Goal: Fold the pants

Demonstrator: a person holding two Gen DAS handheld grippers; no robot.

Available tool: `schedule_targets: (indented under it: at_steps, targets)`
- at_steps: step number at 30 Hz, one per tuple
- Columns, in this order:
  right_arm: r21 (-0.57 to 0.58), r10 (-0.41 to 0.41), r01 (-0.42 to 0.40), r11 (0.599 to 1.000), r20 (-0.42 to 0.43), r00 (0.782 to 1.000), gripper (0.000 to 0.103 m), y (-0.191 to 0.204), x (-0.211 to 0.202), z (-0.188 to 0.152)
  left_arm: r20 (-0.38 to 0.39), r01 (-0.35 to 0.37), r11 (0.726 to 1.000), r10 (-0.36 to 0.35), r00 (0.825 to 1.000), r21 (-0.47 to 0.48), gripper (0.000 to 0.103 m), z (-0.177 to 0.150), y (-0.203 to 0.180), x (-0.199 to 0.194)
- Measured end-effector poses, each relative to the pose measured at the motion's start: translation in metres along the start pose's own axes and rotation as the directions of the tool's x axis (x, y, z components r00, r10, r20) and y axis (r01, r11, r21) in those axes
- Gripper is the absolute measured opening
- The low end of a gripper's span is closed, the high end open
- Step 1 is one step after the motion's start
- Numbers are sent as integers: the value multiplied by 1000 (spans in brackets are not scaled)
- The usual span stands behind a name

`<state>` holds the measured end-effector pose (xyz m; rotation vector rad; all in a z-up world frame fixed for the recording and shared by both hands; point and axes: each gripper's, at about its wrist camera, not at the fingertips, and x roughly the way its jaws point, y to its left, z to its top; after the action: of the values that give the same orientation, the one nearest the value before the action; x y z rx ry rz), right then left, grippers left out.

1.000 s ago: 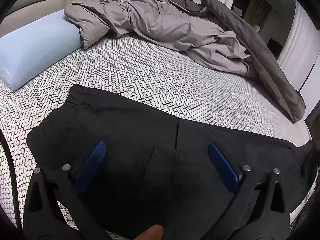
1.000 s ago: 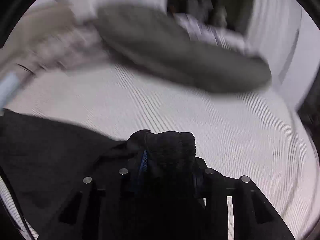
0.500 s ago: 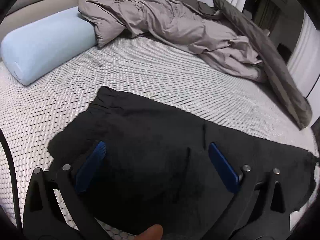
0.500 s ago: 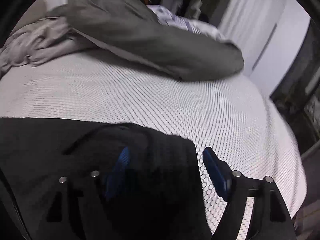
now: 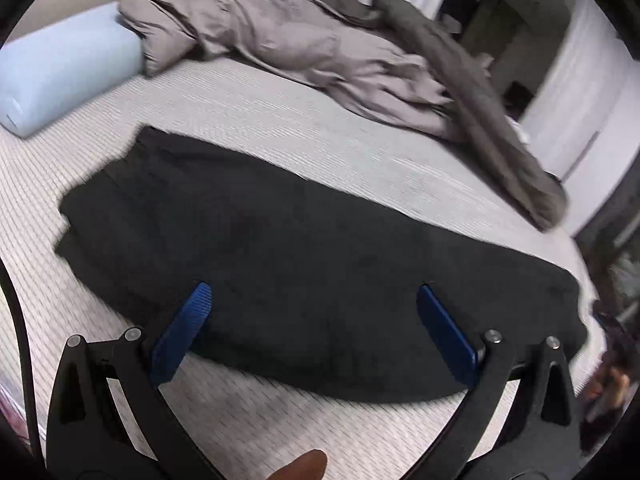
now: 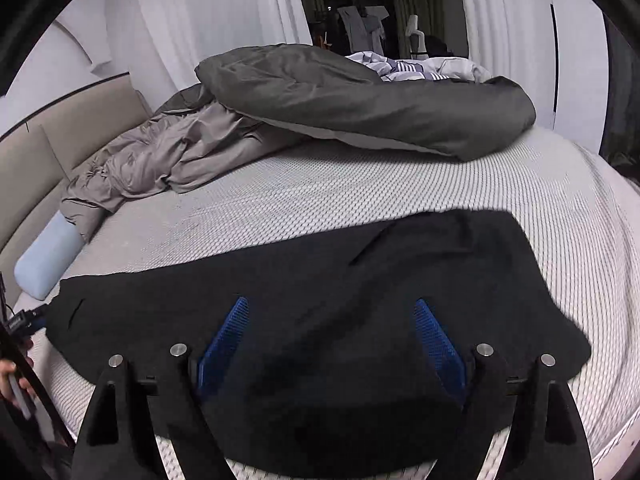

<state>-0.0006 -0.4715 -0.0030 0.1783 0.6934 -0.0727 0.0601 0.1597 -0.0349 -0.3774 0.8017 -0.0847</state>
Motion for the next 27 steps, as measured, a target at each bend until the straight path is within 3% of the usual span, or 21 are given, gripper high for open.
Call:
schedule_targets:
  at_steps: [3,6,9,12,14,17,20,22,24,27]
  targets:
    - [88,65,-66,994,20,998,86,-3,-18,-26,-37,118,992,-119,992,-42,100,-30,-22,-12]
    - [152,181,-180,972,7,983,86,-8,-34,-53,-90,238,968,-245,965,-78,90,-63,-47,-16]
    - [145,295,-289,946,-21,955,87,6,-36,-76,-139,309,949,-315,939,-62,88,-95,-78,-9]
    - [184,398,-378,907,-86,913,87,25,-23,-96,-207,352,931,-365,908,-99,81,-117,-105,13]
    - [193,418,-393,899,-112,902,87,34,-18,-106,-242,365,921,-389,889,-140,77,-122,-113,30]
    - [253,414,-371,893,-144,899,87,36,-2,-120,-215,355,914,-393,894,-194,75,-114,-112,44]
    - [356,440,-368,859,-147,886,87,25,15,-121,-215,375,896,-425,879,-238,74,-103,-113,56]
    - [373,435,-374,849,-92,896,87,19,11,-119,-204,388,890,-437,876,-239,59,-92,-112,64]
    - [406,385,-337,849,-41,922,87,9,11,-115,-203,376,893,-427,881,-248,23,-89,-111,68]
    - [486,376,-330,809,3,927,86,-4,20,-110,-151,403,885,-442,884,-232,6,-85,-111,62]
